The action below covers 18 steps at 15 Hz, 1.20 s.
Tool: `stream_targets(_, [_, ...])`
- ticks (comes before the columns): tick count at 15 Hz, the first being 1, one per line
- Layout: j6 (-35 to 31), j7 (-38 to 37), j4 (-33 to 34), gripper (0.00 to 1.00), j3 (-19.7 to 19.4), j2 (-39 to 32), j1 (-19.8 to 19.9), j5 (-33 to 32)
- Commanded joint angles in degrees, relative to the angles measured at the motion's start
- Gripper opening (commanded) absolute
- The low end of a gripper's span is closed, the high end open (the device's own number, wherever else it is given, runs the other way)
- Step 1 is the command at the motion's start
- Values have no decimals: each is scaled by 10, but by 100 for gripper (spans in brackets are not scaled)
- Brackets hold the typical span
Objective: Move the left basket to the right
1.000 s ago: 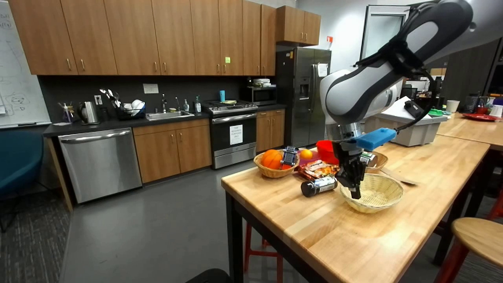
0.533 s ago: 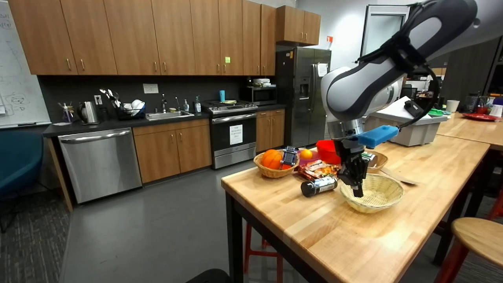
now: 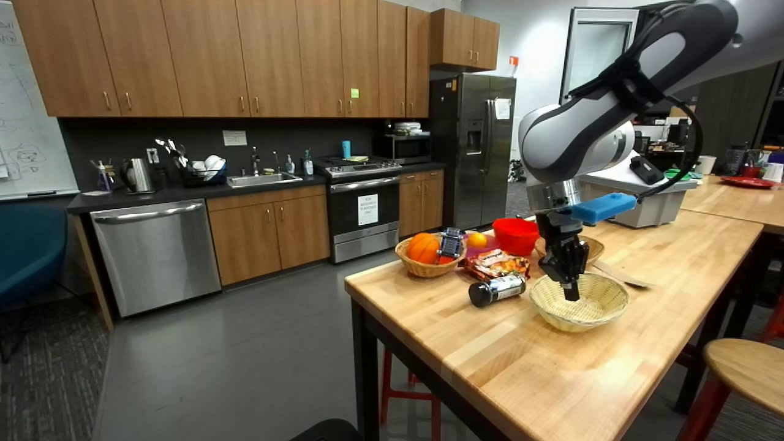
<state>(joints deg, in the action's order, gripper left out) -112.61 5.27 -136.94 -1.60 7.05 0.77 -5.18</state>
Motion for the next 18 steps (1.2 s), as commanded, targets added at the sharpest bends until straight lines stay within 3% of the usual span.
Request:
stream_targets(1, [0,28,21,0,-17,-15,14,10])
stream_targets(11, [-112,147,172,0,-66,-199,82,17])
stream_targets(18, [-116,117,238,0,-66,-255,117,33])
